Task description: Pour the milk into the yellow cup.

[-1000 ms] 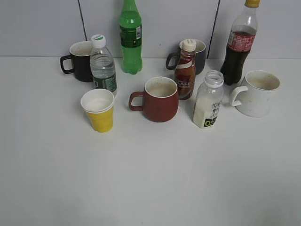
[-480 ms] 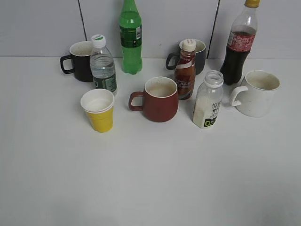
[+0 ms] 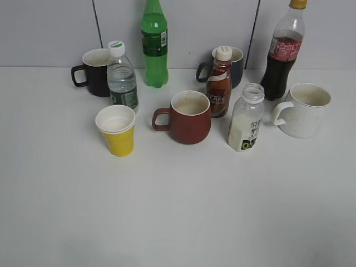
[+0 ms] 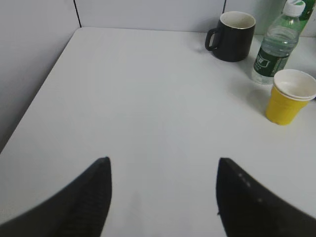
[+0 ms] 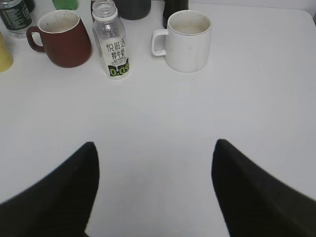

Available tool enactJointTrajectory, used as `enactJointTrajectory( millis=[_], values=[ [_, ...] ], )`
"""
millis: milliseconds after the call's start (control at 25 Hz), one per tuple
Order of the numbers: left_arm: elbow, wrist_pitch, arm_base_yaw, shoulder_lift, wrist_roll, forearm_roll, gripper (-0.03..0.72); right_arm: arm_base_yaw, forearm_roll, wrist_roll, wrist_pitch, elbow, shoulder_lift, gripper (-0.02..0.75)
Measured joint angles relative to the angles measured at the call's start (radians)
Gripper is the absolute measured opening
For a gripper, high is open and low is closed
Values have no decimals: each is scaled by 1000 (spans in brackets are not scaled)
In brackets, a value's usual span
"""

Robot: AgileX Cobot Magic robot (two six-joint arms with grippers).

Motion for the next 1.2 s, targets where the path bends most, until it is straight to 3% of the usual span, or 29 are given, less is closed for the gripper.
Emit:
enactJointTrajectory(
  millis=[560,880,1160,1200],
  values=[
    [0,0,0,0,0,0,505,0,1,0,0,0,0,533],
    [-8,-25,-66,23,0,-5,503,0,1,0,-32,-14,4,532],
    [64,-503,-85,190,0,-8,427,0,12,-2,-352,28,138,532],
    [109,-663,-85,237,0,-9,419,0,20,-2,-413,44,166,532]
  ],
)
